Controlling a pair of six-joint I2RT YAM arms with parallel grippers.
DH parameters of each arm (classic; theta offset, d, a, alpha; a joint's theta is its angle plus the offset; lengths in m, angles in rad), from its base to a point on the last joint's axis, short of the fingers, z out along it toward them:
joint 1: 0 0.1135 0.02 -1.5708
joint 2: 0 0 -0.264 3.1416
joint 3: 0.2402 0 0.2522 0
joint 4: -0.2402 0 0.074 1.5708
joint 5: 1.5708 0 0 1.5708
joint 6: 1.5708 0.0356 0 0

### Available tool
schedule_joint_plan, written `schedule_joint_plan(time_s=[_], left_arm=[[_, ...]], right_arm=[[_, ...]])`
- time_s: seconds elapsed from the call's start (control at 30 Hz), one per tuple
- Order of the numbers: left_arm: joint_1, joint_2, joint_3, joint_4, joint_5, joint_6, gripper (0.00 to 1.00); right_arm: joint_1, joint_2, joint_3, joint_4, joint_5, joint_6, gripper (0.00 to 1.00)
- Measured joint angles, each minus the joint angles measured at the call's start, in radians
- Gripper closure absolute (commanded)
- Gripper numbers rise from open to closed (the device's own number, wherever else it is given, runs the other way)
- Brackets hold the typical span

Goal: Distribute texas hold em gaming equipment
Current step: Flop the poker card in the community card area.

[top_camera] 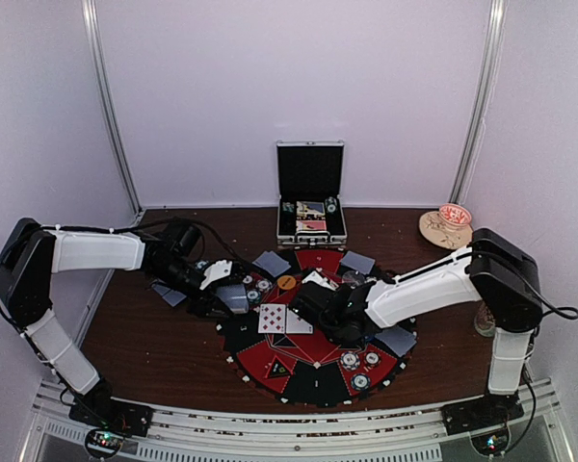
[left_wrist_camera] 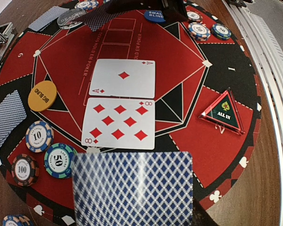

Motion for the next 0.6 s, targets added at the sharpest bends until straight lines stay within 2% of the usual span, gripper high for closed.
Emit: schedule_joint_plan(time_s=[0.2, 0.6], left_arm=[[0.0, 0.0, 0.0, 0.0, 0.0, 0.0, 0.54], [0.001, 0.0, 0.0, 0.0, 0.0, 0.0, 0.54]], right_arm=[[0.046, 0.048, 0.011, 0.011, 0.06, -0.076, 1.0], [0.079, 0.038, -0.017, 0.074, -0.064, -0.161, 0.99]])
